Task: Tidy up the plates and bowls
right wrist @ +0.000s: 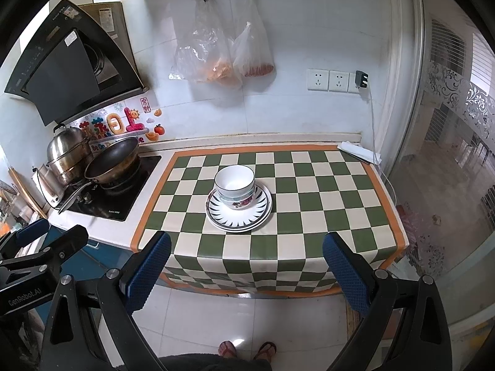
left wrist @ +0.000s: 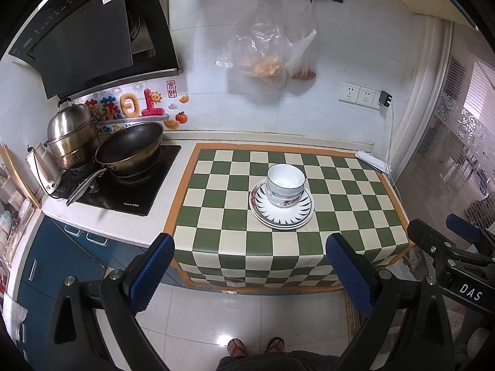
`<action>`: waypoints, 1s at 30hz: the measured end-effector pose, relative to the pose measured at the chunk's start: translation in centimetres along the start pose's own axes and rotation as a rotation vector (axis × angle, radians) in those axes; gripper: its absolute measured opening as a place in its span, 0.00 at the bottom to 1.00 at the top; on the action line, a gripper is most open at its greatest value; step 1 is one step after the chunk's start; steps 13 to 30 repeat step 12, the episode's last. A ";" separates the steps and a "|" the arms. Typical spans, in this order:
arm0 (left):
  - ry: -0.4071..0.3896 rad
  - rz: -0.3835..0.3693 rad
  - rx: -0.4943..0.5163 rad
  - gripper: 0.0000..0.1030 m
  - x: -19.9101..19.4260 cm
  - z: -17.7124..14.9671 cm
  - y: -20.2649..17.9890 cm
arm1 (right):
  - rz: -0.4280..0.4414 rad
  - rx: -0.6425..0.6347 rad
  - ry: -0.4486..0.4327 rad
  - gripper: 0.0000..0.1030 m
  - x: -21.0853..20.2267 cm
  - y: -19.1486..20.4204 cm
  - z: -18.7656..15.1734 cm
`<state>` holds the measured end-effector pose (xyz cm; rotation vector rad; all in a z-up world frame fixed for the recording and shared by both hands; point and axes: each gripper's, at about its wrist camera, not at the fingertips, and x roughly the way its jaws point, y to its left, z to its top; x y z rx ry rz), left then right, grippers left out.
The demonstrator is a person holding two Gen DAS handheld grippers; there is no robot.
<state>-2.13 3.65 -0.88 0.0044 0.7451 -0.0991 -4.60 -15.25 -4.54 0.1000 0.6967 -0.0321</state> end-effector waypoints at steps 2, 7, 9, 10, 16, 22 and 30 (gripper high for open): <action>0.000 0.000 -0.001 0.97 0.0 0.0 0.0 | 0.001 0.000 0.001 0.97 0.0 -0.1 -0.1; 0.003 0.000 -0.003 0.97 0.0 0.0 0.2 | 0.001 0.001 0.003 0.97 0.1 -0.1 0.0; 0.004 0.002 -0.006 0.97 -0.2 -0.3 0.3 | -0.001 -0.001 0.004 0.97 0.2 -0.2 -0.1; 0.003 0.003 -0.002 0.97 -0.2 -0.3 0.3 | 0.000 -0.001 0.005 0.97 0.2 -0.2 0.0; 0.003 0.008 0.002 0.97 -0.2 -0.4 0.1 | 0.001 -0.001 0.004 0.97 0.2 -0.2 0.0; 0.003 0.008 0.002 0.97 -0.2 -0.4 0.1 | 0.001 -0.001 0.004 0.97 0.2 -0.2 0.0; 0.003 0.008 0.002 0.97 -0.2 -0.4 0.1 | 0.001 -0.001 0.004 0.97 0.2 -0.2 0.0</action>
